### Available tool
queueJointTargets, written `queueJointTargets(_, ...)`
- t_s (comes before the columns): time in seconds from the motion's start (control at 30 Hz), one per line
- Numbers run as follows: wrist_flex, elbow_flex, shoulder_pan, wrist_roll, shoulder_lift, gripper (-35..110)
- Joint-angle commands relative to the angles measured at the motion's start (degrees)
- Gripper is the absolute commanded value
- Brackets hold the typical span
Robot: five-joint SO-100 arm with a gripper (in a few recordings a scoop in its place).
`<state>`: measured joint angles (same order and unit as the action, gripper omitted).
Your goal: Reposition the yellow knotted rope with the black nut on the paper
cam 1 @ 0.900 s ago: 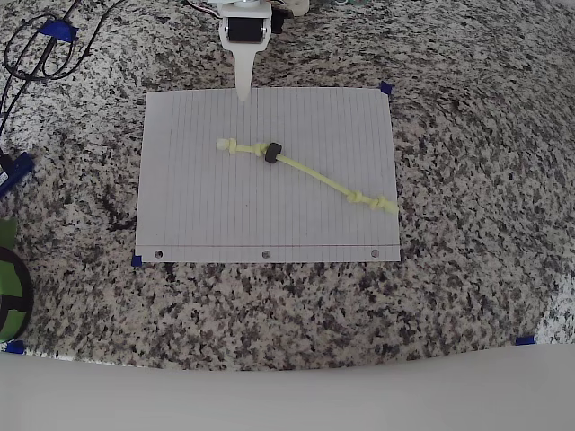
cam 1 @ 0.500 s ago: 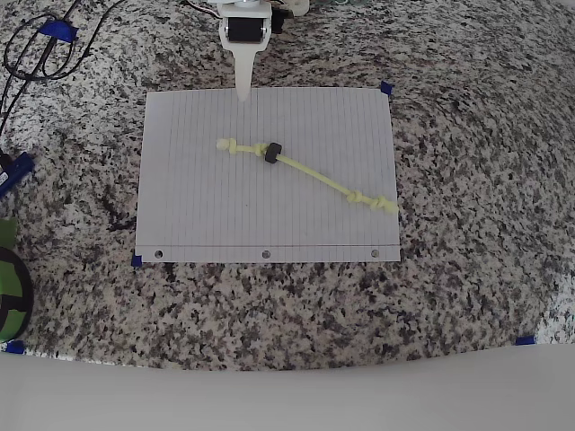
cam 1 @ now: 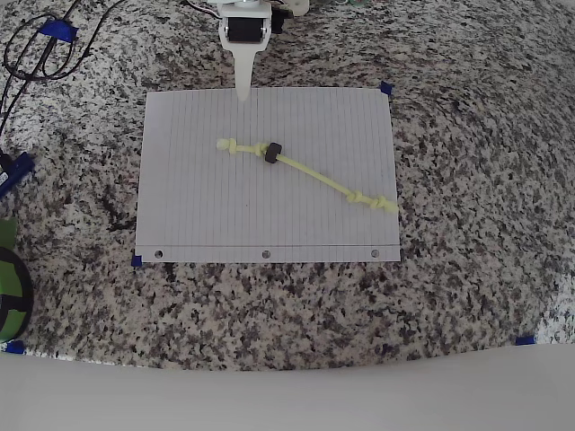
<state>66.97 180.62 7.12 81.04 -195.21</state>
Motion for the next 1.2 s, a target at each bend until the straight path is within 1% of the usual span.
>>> queueJointTargets(0.0,-0.62,0.7,-0.18,-0.09,-0.18,36)
queueJointTargets(0.63,-1.49,0.62,-0.09,-0.09,-0.18,36)
queueJointTargets(0.97,-10.46,-0.79,2.81,-0.09,1.76,36)
queueJointTargets(1.17,-16.44,-3.25,3.43,-0.18,9.23,37)
